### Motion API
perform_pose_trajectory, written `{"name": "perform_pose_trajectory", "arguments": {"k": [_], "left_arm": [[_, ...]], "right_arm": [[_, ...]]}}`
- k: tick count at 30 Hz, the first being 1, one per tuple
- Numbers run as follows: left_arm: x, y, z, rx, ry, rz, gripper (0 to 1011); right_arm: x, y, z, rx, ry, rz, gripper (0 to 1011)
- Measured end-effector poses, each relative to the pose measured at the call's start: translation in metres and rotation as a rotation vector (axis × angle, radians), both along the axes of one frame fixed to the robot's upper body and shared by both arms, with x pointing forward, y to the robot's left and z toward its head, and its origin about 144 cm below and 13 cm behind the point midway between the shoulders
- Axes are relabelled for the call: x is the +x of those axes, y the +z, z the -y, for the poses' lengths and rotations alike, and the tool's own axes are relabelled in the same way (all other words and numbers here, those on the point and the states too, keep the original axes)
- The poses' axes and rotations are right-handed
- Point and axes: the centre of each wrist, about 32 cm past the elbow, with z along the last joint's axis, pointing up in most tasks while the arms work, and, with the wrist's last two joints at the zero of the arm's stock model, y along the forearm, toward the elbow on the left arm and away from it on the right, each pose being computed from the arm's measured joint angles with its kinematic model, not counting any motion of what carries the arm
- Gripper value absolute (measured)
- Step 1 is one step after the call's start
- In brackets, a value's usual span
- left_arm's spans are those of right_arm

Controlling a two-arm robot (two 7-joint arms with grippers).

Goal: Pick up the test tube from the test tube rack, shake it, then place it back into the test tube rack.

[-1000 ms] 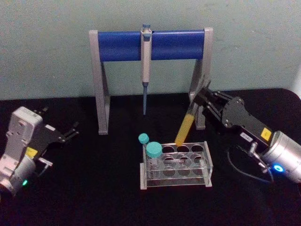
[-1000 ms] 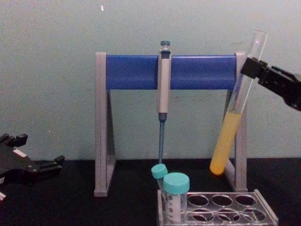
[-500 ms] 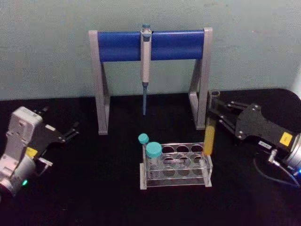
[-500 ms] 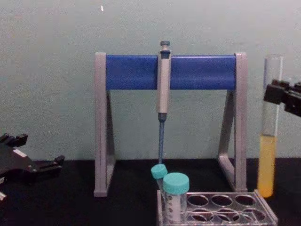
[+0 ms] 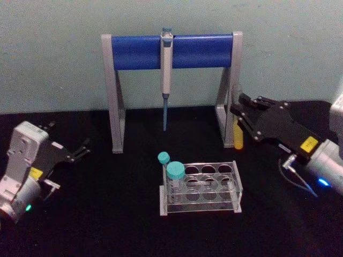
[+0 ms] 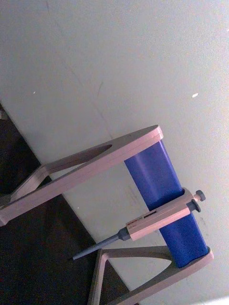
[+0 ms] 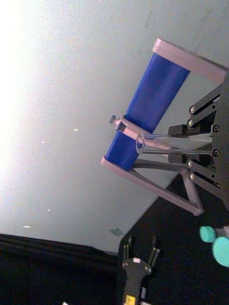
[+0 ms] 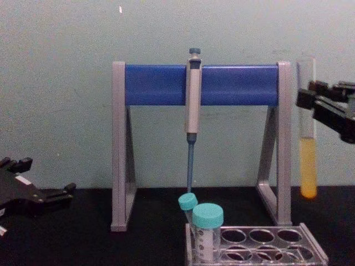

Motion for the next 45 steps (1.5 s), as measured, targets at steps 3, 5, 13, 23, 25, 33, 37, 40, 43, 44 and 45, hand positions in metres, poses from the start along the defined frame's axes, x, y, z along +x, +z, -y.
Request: {"name": "perform_pose_trajectory", "arguments": {"k": [3, 5, 13, 23, 25, 33, 37, 40, 43, 44, 45], "left_arm": [[0.0, 0.0, 0.0, 0.0, 0.0, 0.0, 1001], [0.0, 0.0, 0.0, 0.0, 0.0, 0.0, 1001], [0.0, 0.0, 0.0, 0.0, 0.0, 0.0, 1001], [0.0, 0.0, 0.0, 0.0, 0.0, 0.0, 1001], [0.0, 0.0, 0.0, 0.0, 0.0, 0.0, 1001], [0.0, 0.0, 0.0, 0.0, 0.0, 0.0, 1001], [0.0, 0.0, 0.0, 0.0, 0.0, 0.0, 1001], [0.0, 0.0, 0.0, 0.0, 0.0, 0.0, 1001], [0.0, 0.0, 0.0, 0.0, 0.0, 0.0, 1001], [0.0, 0.0, 0.0, 0.0, 0.0, 0.0, 1001], [0.0, 0.0, 0.0, 0.0, 0.0, 0.0, 1001]], "right_arm": [[0.005, -0.002, -0.008, 0.014, 0.0, 0.014, 228], [0.008, -0.004, -0.012, 0.027, 0.006, 0.016, 228], [0.015, -0.011, -0.024, 0.194, 0.127, -0.038, 228], [0.008, -0.012, -0.014, 0.284, 0.247, -0.14, 228], [0.006, -0.012, -0.01, 0.285, 0.251, -0.148, 228], [-0.007, -0.007, 0.011, 0.195, 0.173, -0.159, 228], [-0.009, -0.005, 0.015, 0.14, 0.102, -0.13, 228], [-0.008, -0.005, 0.013, 0.122, 0.056, -0.095, 228], [-0.006, -0.007, 0.008, 0.136, 0.025, -0.058, 228], [-0.004, -0.009, 0.005, 0.151, 0.016, -0.043, 228], [-0.003, -0.009, 0.004, 0.16, 0.013, -0.037, 228]]}}
